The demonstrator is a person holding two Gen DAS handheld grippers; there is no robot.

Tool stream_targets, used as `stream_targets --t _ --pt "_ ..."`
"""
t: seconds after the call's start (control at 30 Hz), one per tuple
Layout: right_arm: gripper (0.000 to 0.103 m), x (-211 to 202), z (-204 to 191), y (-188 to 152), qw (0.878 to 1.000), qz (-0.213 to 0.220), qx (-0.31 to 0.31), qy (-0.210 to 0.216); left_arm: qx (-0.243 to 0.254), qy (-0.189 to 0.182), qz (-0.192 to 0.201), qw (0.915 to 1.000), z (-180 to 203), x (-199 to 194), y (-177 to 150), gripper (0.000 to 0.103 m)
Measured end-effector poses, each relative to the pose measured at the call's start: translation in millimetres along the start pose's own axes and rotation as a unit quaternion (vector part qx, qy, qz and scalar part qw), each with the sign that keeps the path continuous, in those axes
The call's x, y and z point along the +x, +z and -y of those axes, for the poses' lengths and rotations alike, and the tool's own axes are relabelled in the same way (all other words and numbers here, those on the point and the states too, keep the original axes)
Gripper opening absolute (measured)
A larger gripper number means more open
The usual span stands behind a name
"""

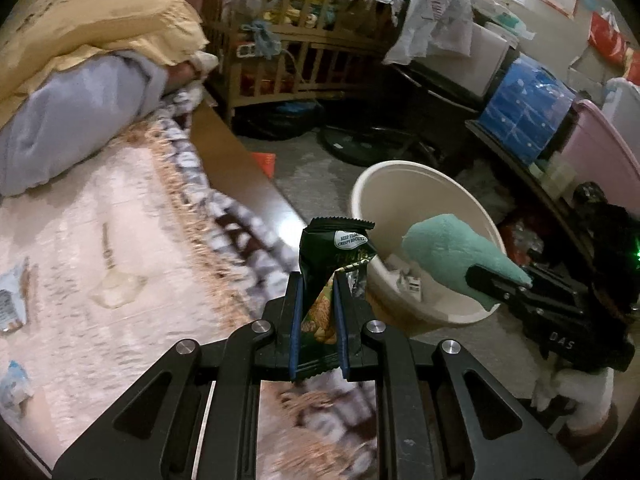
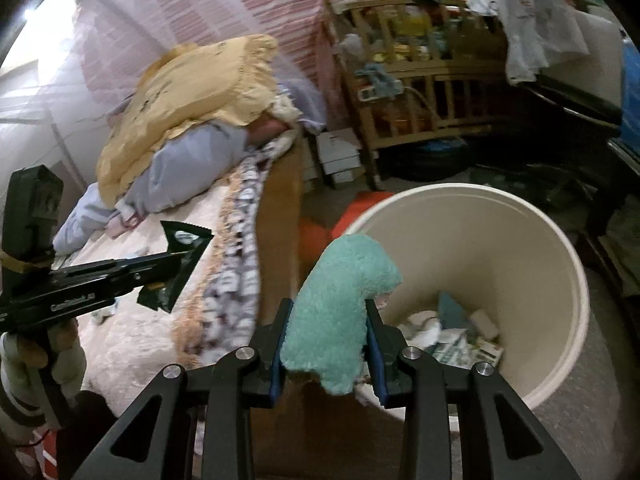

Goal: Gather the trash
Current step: 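Carry the chip bag and green cloth over the cream bucket, then open both tools to drop the chip bag and cloth into the bucket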

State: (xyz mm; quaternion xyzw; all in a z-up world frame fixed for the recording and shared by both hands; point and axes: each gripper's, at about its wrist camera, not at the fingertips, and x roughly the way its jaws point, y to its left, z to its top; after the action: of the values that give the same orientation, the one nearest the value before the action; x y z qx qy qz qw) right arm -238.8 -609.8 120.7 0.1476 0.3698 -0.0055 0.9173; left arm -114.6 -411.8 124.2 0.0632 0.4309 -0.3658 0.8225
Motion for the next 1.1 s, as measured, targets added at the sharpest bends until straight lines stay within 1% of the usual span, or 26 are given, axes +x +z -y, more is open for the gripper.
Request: stream_targets --t 0.23,0.43,0.63,0.77,0.87,0.9,0.93,0.97,1.0,1.03,1.07,1.1 --pt "0.032 1 29 -4 1.0 -0.001 0.026 -0.013 0.015 -0.01 -0.011 0.9998 27 20 7 0.012" --pt "0.032 6 50 -8 0.999 -0.005 0.05 -0.018 0.026 -0.014 -0.019 0.9994 42 37 11 0.012" --pt "0.032 9 60 -9 0.998 -0.004 0.059 -0.026 0.028 -0.024 -0.025 0.999 52 54 17 0.012" --pt "0.032 9 65 -8 0.997 0.005 0.06 -0.045 0.029 -0.034 -0.027 0.9986 60 66 21 0.012" --pt "0.032 11 70 -8 0.996 0.01 0.065 -0.055 0.029 -0.049 -0.035 0.9977 66 78 25 0.013" --pt "0.034 12 71 -8 0.996 0.011 0.065 -0.061 0.028 -0.053 -0.037 0.9975 67 81 26 0.013" --pt "0.038 13 71 -7 0.995 0.011 0.062 -0.073 0.027 -0.056 -0.038 0.9974 68 83 27 0.016" --pt "0.045 14 71 -7 0.995 0.01 0.061 -0.08 0.026 -0.06 -0.04 0.9971 68 86 27 0.022" --pt "0.046 13 71 -6 0.995 0.012 0.062 -0.082 0.025 -0.062 -0.044 0.9968 68 88 27 0.026" --pt "0.046 12 71 -6 0.995 0.014 0.064 -0.076 0.022 -0.064 -0.047 0.9966 66 88 26 0.034" --pt "0.046 12 71 -5 0.995 0.016 0.065 -0.073 0.021 -0.065 -0.048 0.9965 64 88 26 0.038" --pt "0.046 12 71 -5 0.995 0.016 0.065 -0.073 0.023 -0.063 -0.047 0.9966 62 86 25 0.039"
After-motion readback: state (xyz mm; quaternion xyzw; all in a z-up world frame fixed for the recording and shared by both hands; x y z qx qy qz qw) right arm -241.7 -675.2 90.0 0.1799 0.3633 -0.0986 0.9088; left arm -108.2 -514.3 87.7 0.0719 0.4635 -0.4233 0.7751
